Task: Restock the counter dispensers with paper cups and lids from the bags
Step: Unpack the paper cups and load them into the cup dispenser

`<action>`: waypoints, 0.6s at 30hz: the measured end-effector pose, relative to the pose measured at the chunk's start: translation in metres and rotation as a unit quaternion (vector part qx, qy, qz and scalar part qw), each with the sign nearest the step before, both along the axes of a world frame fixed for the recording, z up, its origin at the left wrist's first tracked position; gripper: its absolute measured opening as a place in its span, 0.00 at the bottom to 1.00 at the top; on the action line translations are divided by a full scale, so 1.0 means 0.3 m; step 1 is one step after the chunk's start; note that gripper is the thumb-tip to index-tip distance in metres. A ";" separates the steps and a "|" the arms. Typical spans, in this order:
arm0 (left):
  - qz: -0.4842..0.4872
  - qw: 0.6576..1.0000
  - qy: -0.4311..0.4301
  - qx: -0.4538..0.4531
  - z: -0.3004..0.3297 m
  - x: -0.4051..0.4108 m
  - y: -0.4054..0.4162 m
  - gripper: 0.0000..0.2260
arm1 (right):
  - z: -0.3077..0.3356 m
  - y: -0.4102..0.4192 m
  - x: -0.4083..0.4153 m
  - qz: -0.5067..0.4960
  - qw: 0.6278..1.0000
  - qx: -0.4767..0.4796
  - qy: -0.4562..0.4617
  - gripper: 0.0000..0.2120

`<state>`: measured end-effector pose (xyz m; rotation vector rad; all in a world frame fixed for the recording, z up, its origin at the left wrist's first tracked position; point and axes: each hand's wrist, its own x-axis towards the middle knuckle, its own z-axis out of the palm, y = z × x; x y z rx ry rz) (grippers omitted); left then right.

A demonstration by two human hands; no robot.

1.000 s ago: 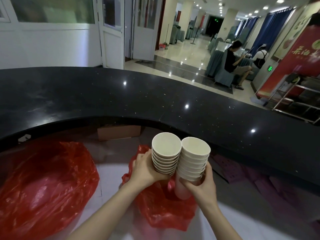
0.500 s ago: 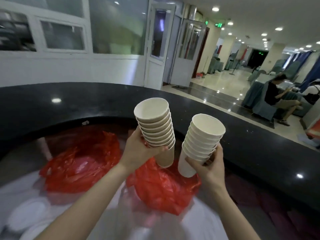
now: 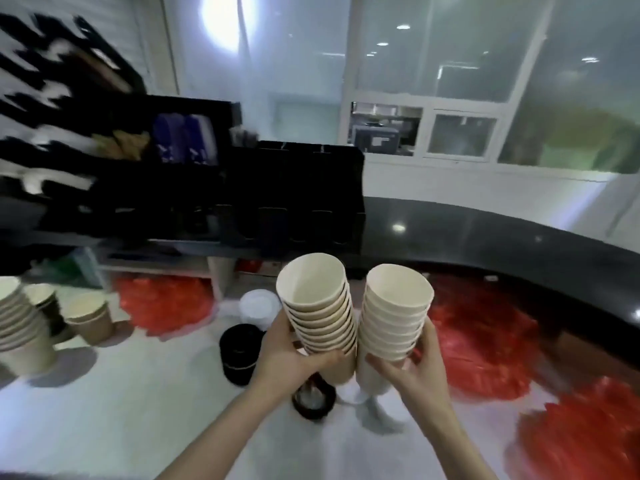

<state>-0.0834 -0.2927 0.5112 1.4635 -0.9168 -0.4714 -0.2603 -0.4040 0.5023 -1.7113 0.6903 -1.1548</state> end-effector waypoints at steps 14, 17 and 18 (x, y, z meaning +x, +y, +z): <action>0.367 0.927 0.022 0.073 -0.266 0.953 0.989 0.29 | -0.182 0.660 1.247 0.244 0.967 0.035 0.061 0.43; 0.403 0.909 0.000 0.108 -0.338 1.098 1.111 0.31 | -0.263 0.729 1.391 0.227 0.966 0.051 0.111 0.45; 0.414 0.903 -0.004 0.117 -0.360 1.139 1.141 0.31 | -0.284 0.746 1.422 0.220 0.965 0.060 0.131 0.46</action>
